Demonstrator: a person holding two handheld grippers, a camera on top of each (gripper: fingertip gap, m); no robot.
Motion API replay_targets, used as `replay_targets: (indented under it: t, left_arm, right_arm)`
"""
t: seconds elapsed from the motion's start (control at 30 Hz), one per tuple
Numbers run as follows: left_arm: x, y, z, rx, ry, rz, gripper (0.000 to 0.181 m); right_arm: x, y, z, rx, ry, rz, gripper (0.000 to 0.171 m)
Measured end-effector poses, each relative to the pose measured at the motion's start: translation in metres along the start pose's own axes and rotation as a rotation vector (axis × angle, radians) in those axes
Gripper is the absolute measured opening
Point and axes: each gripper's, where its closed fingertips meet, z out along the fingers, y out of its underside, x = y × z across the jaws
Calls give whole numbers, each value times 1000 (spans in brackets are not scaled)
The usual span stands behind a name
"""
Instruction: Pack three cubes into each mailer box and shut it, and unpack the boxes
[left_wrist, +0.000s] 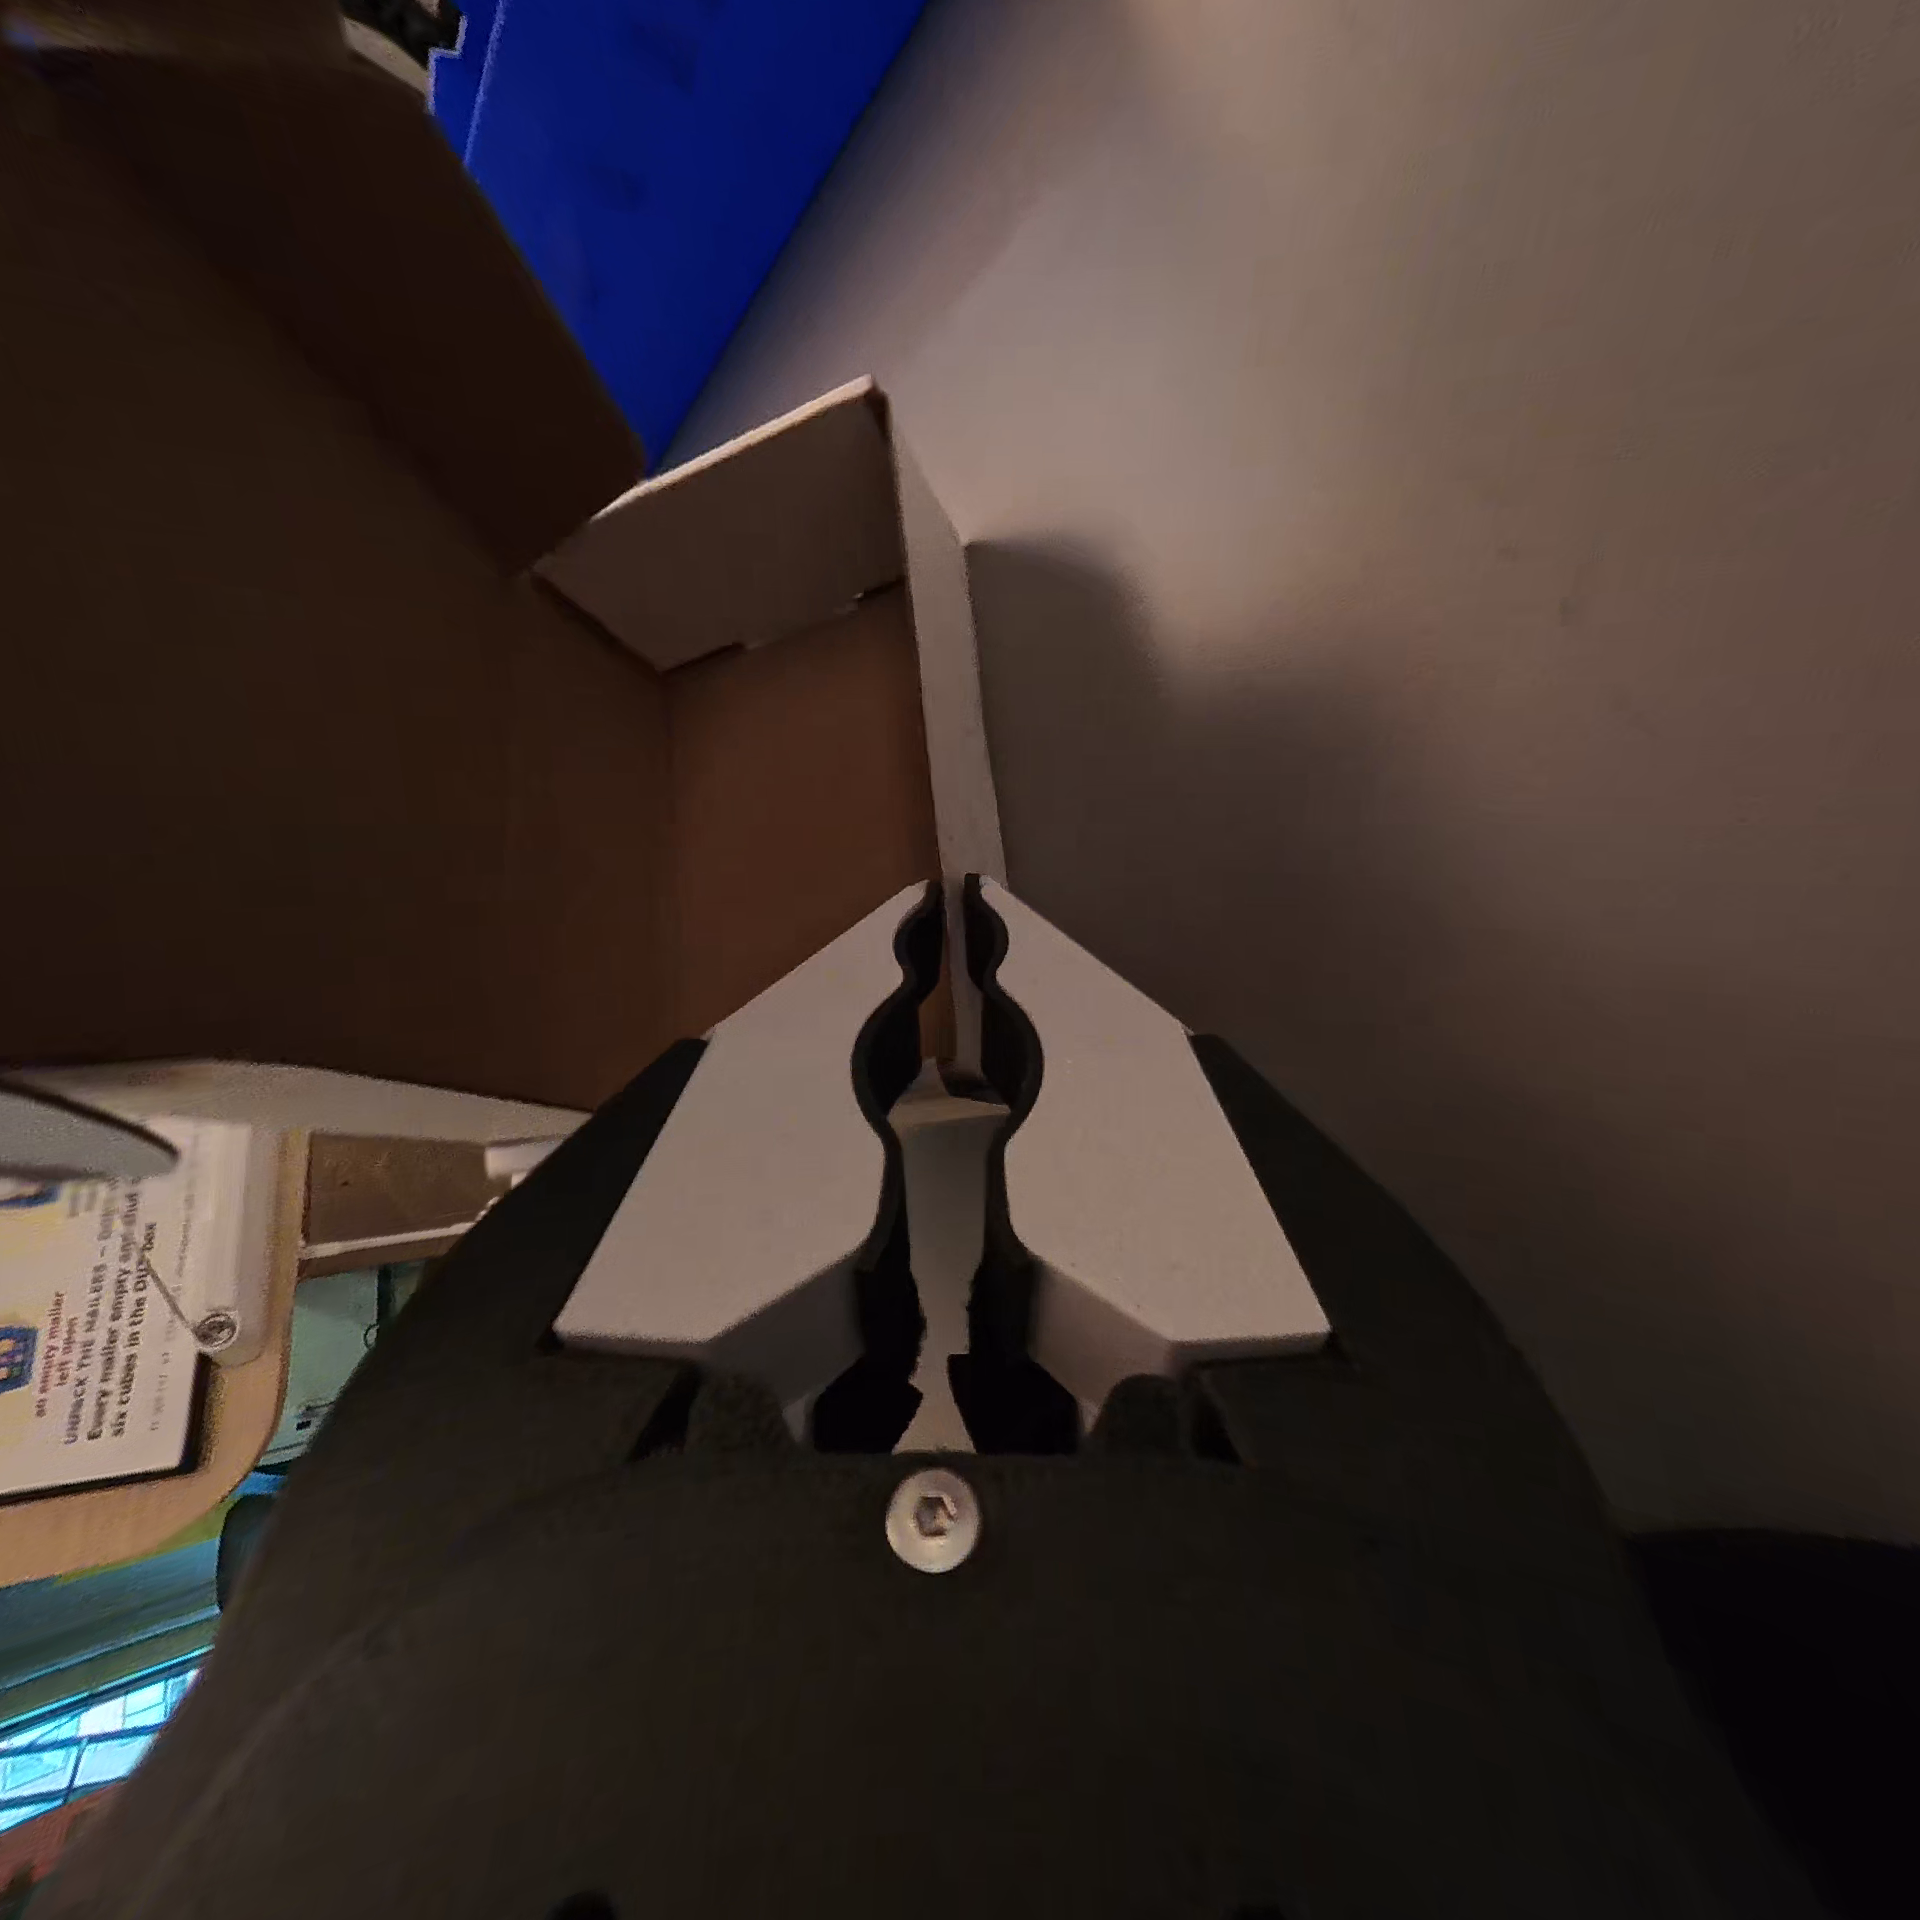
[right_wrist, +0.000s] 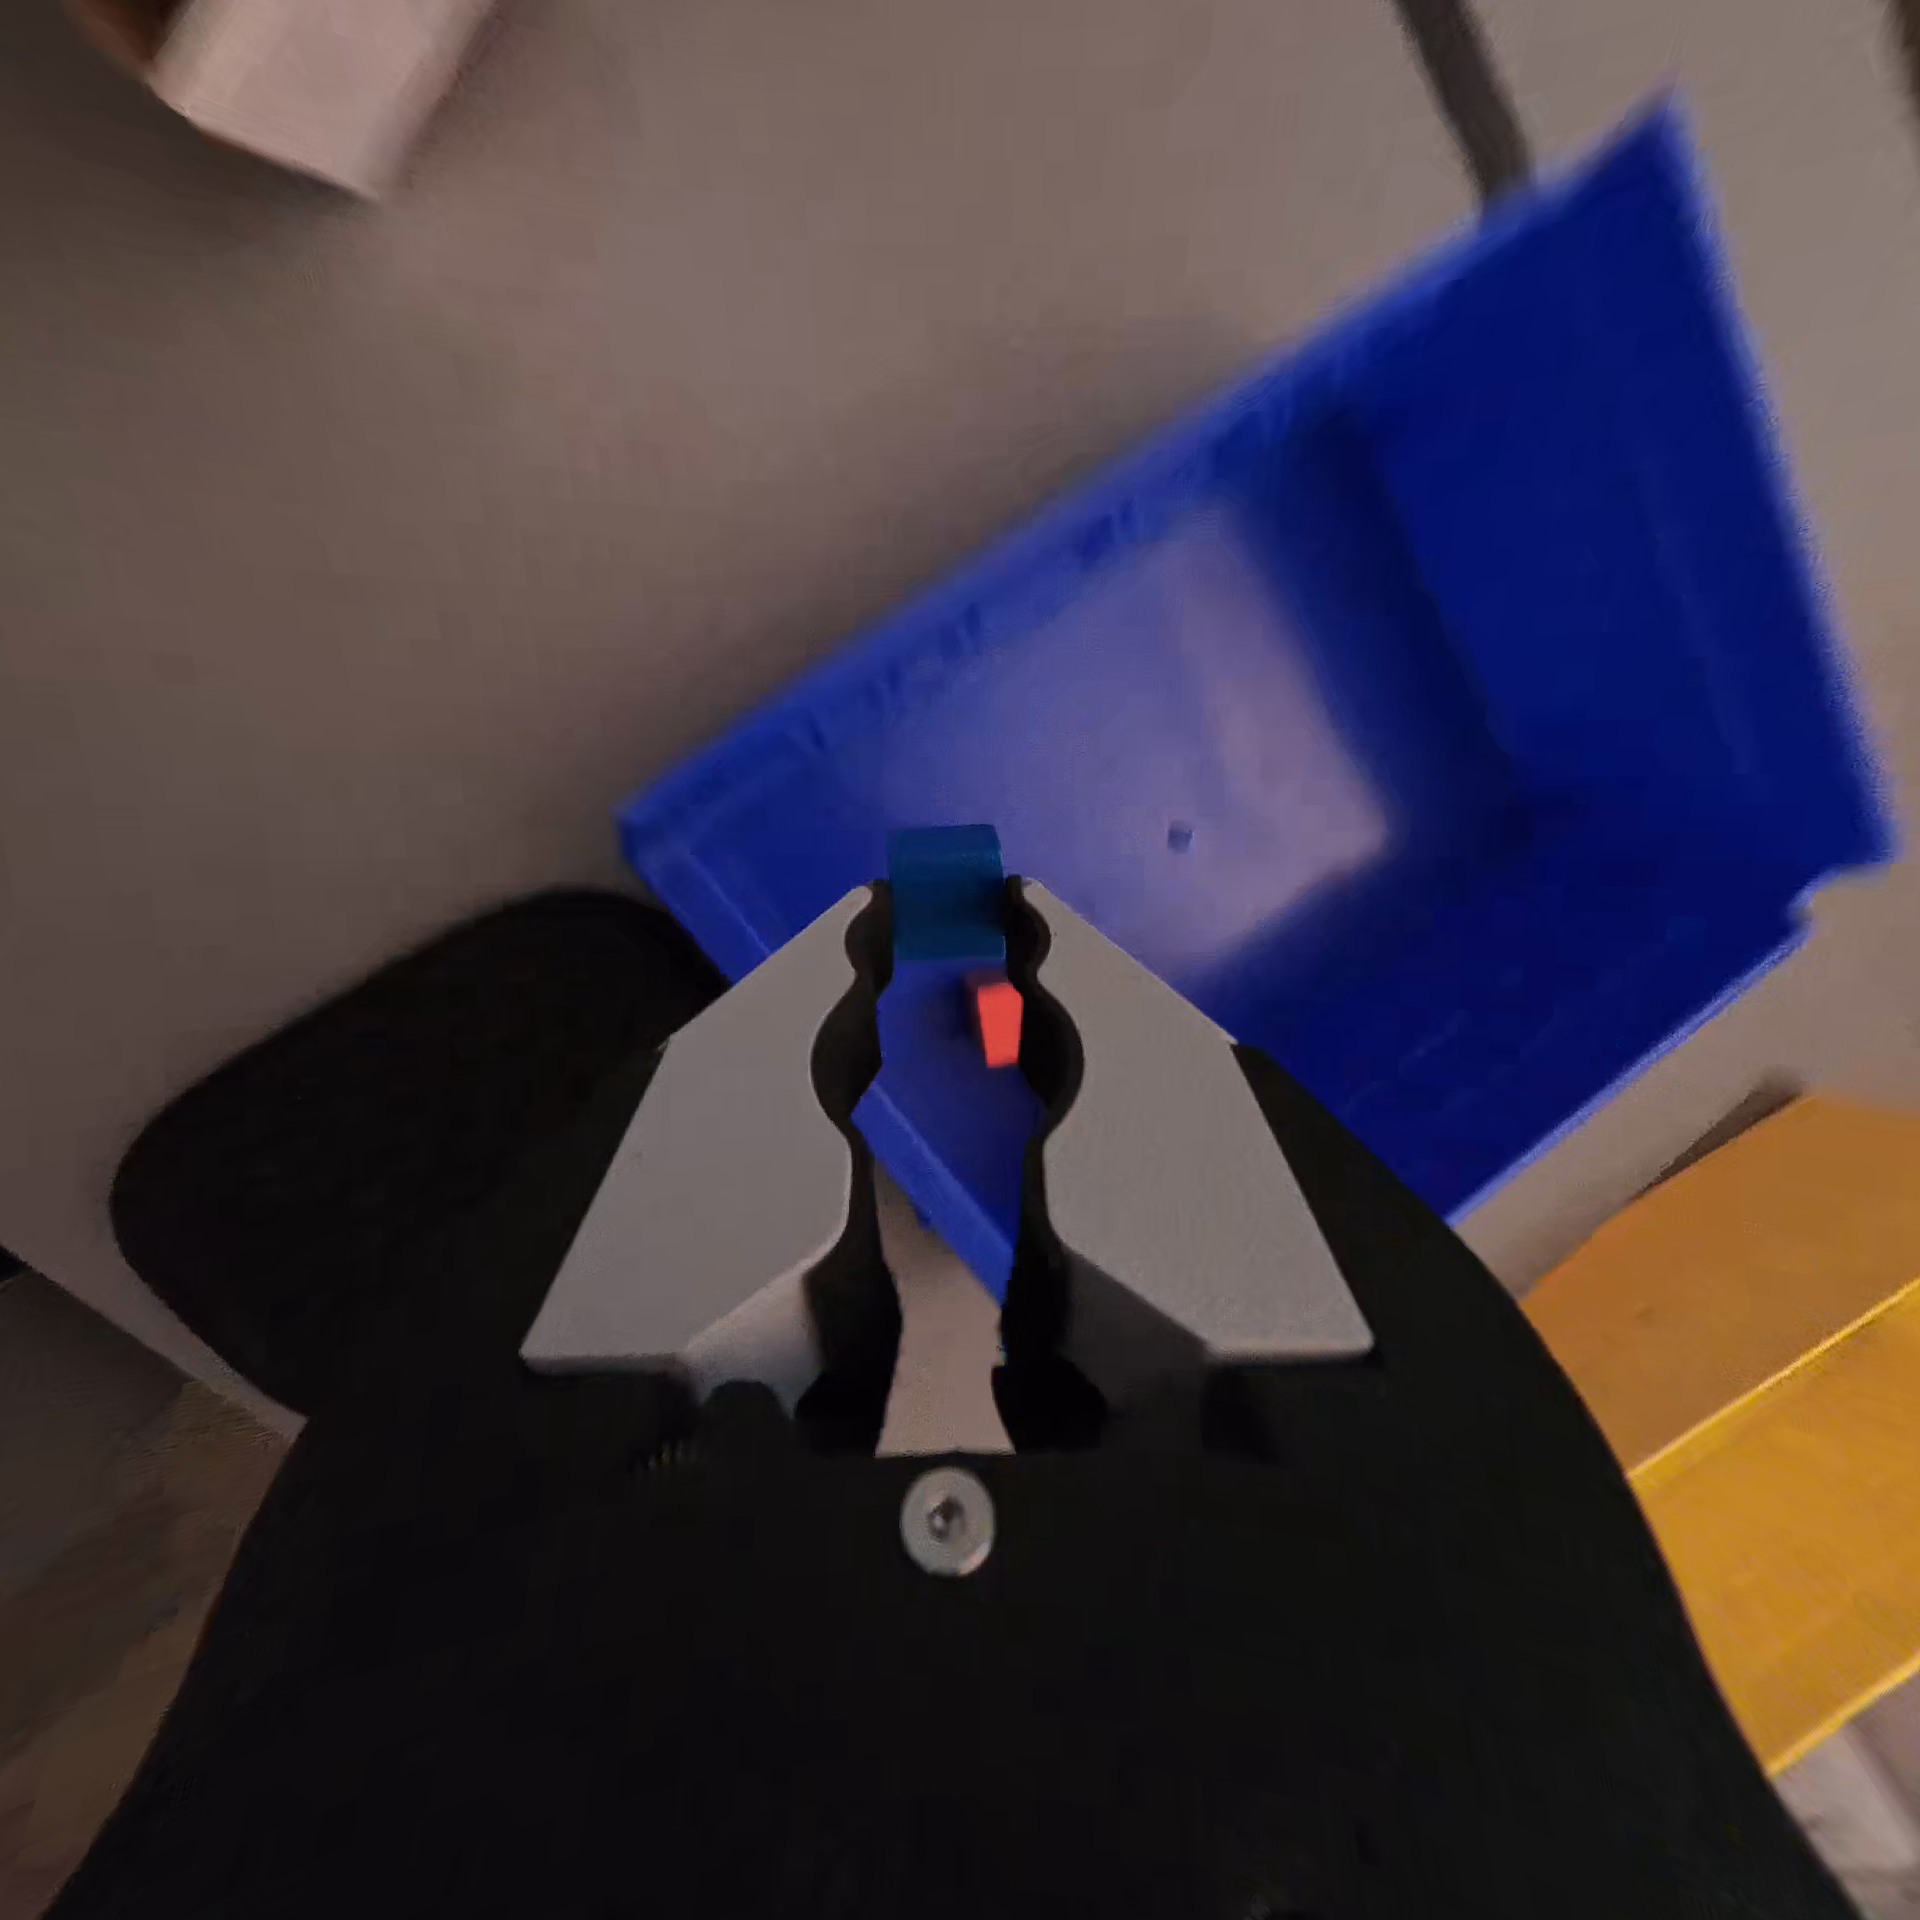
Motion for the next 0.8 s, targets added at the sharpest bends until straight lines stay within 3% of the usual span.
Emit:
replay_targets:
  t: [0.13, 0.37, 0.47, 0.57, 0.63, 0.73, 0.8]
  left_arm:
    - [-8, -2, 2, 1, -14, -63, 4]
    - [-25, -2, 2, -5, -124, -118, 9]
    - [-34, 0, -11, 3, -174, -215, 13]
    - [-53, -15, -44, 131, -231, -397, 21]
    - [-81, -19, -72, 190, -339, -551, 26]
    - [-130, -1, -107, 187, -564, -771, 43]
    - [-148, 4, -112, 216, -587, -895, 55]
  right_arm:
    - [6, 47, 41, -76, -37, 147, 21]
    - [7, 62, 87, -140, -61, 210, 22]
    - [10, 58, 84, -95, -38, 217, 37]
    - [11, 24, 53, 84, 56, 212, 50]
    - [3, -26, 19, 297, 141, 178, 52]
    - [-44, -128, -19, 700, 45, 115, 55]
    - [-67, -176, -13, 786, -78, 123, 62]
